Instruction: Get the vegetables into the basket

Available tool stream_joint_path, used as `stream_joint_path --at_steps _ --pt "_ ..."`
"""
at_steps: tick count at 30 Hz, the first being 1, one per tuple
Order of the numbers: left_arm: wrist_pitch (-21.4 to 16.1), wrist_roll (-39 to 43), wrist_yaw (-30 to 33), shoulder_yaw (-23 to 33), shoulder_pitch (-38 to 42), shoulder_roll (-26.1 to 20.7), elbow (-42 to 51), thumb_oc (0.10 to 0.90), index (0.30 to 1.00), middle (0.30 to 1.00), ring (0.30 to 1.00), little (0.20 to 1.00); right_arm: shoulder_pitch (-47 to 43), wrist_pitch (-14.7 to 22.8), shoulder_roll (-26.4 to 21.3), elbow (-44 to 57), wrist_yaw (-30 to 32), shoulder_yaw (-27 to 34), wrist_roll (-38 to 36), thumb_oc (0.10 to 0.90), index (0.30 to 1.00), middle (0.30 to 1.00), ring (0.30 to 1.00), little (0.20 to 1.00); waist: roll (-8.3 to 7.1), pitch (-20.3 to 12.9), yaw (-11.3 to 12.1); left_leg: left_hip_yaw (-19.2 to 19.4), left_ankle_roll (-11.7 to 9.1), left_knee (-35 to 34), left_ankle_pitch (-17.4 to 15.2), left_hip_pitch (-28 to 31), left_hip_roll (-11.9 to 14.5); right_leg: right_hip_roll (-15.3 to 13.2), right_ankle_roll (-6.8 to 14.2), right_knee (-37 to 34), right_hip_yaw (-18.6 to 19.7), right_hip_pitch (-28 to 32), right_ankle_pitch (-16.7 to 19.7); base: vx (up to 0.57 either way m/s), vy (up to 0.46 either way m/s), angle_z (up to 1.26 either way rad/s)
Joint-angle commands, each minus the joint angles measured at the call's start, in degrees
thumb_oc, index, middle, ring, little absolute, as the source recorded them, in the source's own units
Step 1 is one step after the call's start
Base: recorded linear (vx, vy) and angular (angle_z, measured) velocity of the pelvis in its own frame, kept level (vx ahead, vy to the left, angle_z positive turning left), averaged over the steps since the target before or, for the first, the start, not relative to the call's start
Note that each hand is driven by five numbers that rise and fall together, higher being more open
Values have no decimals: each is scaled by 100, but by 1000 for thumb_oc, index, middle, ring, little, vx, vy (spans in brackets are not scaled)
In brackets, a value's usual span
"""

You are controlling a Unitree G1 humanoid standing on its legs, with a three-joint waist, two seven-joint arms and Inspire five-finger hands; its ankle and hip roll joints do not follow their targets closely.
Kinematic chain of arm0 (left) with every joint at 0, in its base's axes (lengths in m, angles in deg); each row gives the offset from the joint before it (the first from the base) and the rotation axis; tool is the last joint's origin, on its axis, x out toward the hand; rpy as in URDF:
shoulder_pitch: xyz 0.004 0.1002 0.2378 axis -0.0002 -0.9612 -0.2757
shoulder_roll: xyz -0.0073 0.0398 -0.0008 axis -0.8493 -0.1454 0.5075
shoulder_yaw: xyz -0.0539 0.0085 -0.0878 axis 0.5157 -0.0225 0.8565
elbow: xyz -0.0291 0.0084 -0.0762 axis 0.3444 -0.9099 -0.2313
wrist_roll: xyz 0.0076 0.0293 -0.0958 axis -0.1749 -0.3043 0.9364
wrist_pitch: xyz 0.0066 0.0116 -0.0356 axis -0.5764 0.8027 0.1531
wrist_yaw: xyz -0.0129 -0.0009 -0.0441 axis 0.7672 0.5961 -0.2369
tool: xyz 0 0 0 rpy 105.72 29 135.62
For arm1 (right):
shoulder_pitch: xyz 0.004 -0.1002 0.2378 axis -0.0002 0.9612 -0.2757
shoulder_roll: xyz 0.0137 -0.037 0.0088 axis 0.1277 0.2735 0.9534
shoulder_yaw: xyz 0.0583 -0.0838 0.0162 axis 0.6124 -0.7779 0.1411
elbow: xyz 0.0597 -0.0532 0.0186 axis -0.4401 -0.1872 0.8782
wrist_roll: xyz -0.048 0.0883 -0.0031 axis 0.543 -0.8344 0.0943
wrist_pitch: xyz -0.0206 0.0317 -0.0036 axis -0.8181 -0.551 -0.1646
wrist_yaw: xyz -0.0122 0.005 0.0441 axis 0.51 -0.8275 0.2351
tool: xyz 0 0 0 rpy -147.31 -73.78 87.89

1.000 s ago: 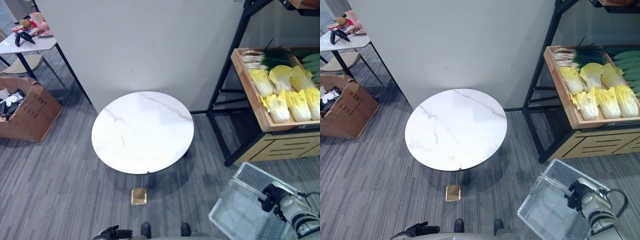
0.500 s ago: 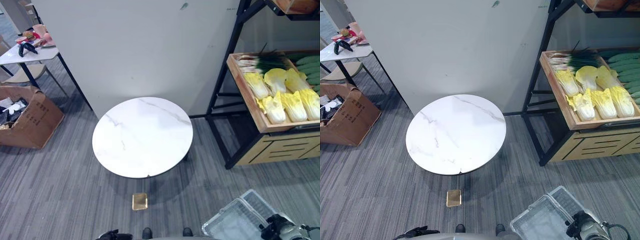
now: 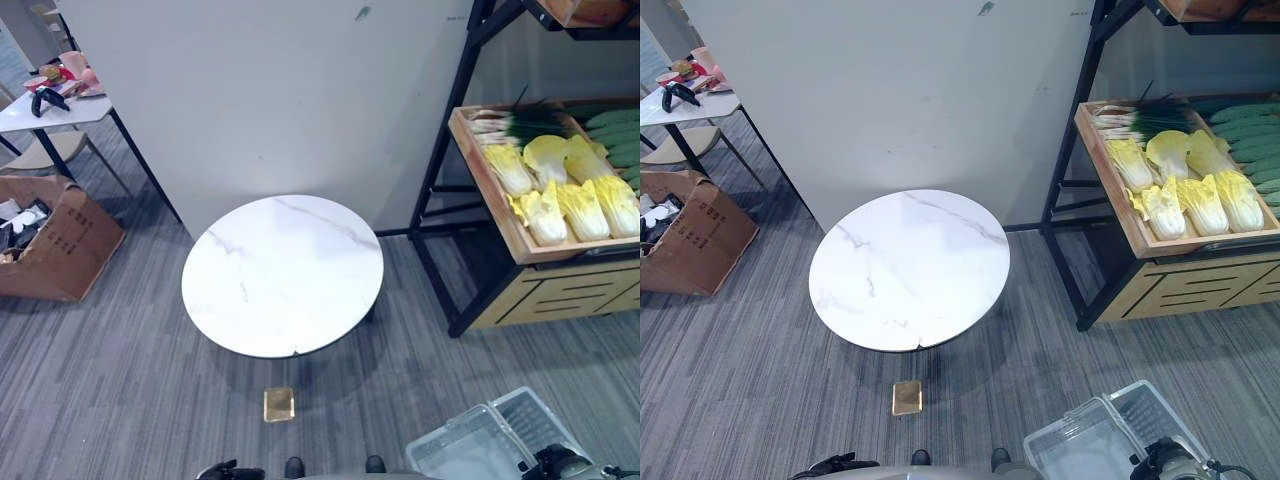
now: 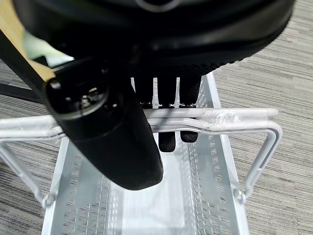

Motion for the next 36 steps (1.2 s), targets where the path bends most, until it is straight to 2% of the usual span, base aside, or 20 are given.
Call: stream_joint_path --at_steps 1,7,11,15,16,17,19,21,22,23,24,25,29,32,33,36 --pt "71 -53 -88 -356 -68 -22 -283 900 1000 1000 1000 1000 -535 -14 -401 -311 330 142 -103 400 300 300 300 300 -298 113 -25 -85 -16 33 -824 608 -206 -323 506 31 -59 55 -201 9 24 -15" --pt "45 -252 -106 -609 53 49 -275 900 1000 1000 1000 1000 -547 -35 -584 -396 312 207 -45 400 300 300 300 300 -293 138 -211 159 19 33 -853 608 -257 -357 568 31 168 -69 -71 -30 49 -21" --pt "4 -401 -124 -792 202 50 -259 900 1000 1000 1000 1000 -536 -29 -740 -374 326 318 -36 400 300 300 300 300 -237 221 -454 471 72 33 -879 608 -353 -394 659 107 451 -292 67 -57 83 -41" --pt "-23 -439 -147 -905 283 23 -195 900 1000 1000 1000 1000 -733 -47 -803 -331 310 160 153 400 300 300 300 300 -210 337 -549 782 122 33 -892 618 -387 -364 732 239 683 -522 177 -93 42 -48" --pt "-34 -373 -141 -975 419 -53 -111 900 1000 1000 1000 1000 -1095 -73 -749 -294 295 -128 306 400 300 300 300 300 -179 533 -486 1121 127 33 -877 592 -297 -475 807 674 150 -930 220 -154 -30 -67" --pt "-34 -373 -141 -968 425 -57 -112 900 1000 1000 1000 1000 -1106 -73 -745 -297 295 -133 305 400 300 300 300 300 -189 522 -484 1130 123 33 -856 568 -303 -479 802 679 160 -960 234 -260 -59 -89" --pt "-30 -371 -113 -1092 583 -79 -6 900 1000 1000 1000 1000 -1481 -81 -634 -193 299 -410 400 400 300 300 300 300 -156 609 -404 1570 54 33 -773 472 -132 -841 750 961 -968 -1162 200 -192 -77 -175" --pt "-6 -374 -70 -1194 740 -25 -27 900 1000 1000 1000 1000 -2081 -88 -459 -144 300 -739 501 400 300 300 300 300 -184 614 -380 2131 45 86 -749 584 -7 -1204 716 1199 -1682 -1112 174 -81 -75 -181" --pt "-7 -374 -70 -1187 748 -24 -31 900 1000 1000 1000 1000 -2095 -88 -458 -151 301 -746 499 400 300 300 300 300 -186 628 -376 2141 46 86 -753 594 -9 -1204 717 1210 -1671 -1113 168 -38 -63 -154" --pt "36 -383 -68 -1180 780 10 -64 900 1000 1000 1000 1000 -2369 -104 -318 -151 280 -931 560 400 300 300 300 300 -219 605 -365 2475 36 118 -785 682 5 -1454 754 1225 -1939 -1081 266 59 -51 -111" --pt "45 -419 -43 -1171 777 19 -100 900 1000 1000 1000 1000 -2453 -106 -232 -131 277 -984 596 400 300 300 300 300 -201 571 -346 2532 21 129 -913 794 9 -1568 867 1248 -2060 -1024 256 50 -91 -161" --pt "50 -434 -42 -1117 709 29 -110 900 1000 1000 1000 1000 -2514 -108 -174 -125 283 -1025 630 400 300 300 300 300 -231 581 -278 2698 22 228 -962 819 23 -1740 906 1235 -2336 -952 356 54 -68 -157" --pt "89 -549 -53 -932 460 -55 -90 900 1000 1000 1000 1000 -2542 -114 -116 -64 304 -1043 646 400 300 300 300 300 -392 503 -204 3237 -39 509 -1078 927 92 -1997 1043 916 -2967 -766 741 7 -132 -97" --pt "89 -691 -66 -909 398 -108 -87 900 1000 1000 1000 1000 -2485 -101 -179 -102 326 -1004 601 400 300 300 300 300 -439 449 -210 3407 -125 637 -1063 915 195 -1888 1059 560 -2978 -592 773 12 -143 -109" --pt "91 -794 -79 -946 443 -104 -87 900 1000 1000 1000 1000 -2397 -85 -356 -155 331 -918 524 400 300 300 300 300 -378 426 -277 3398 -236 668 -990 883 298 -1771 1047 330 -2912 -526 771 45 -149 -19" --pt "71 -908 -98 -1019 458 -79 -86 900 1000 1000 1000 1000 -2271 -65 -551 -200 321 -820 479 400 300 300 300 300 -278 406 -357 3378 -323 676 -924 899 403 -1648 1012 283 -2857 -463 701 71 -143 15"
